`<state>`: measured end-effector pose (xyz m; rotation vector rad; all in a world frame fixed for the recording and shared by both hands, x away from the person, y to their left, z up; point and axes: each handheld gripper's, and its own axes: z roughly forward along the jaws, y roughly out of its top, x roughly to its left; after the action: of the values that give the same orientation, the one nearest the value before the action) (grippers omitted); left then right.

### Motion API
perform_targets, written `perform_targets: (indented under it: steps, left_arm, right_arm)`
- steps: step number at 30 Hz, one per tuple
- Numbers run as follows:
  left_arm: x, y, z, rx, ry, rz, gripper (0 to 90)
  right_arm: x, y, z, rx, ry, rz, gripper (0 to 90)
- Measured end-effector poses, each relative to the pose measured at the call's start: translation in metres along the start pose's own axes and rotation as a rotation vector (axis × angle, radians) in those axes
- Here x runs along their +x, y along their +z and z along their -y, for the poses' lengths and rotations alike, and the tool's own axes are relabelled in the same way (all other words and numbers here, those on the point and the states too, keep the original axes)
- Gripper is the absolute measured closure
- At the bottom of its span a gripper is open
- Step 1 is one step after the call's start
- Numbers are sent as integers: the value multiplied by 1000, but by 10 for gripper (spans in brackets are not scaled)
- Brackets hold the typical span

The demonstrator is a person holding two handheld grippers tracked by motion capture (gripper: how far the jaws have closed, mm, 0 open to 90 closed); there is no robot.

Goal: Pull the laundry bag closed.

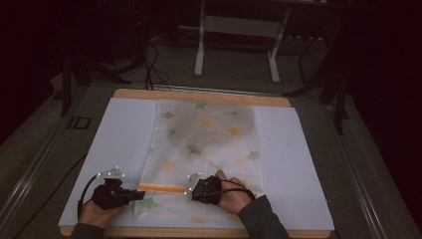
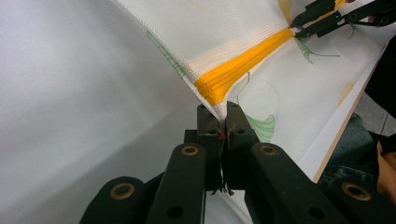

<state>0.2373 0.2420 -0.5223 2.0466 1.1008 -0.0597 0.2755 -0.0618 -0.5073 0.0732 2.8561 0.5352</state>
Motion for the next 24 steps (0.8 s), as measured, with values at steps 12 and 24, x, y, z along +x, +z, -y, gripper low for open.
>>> perform_targets:
  steps: [12,24]
  left_arm:
    - [-1,0,0,2,4,-3,879]
    - [-1,0,0,-1,4,-3,879]
  right_arm:
    - [-1,-4,8,3,15,-2,851]
    - [-1,-8,14,6,18,3,851]
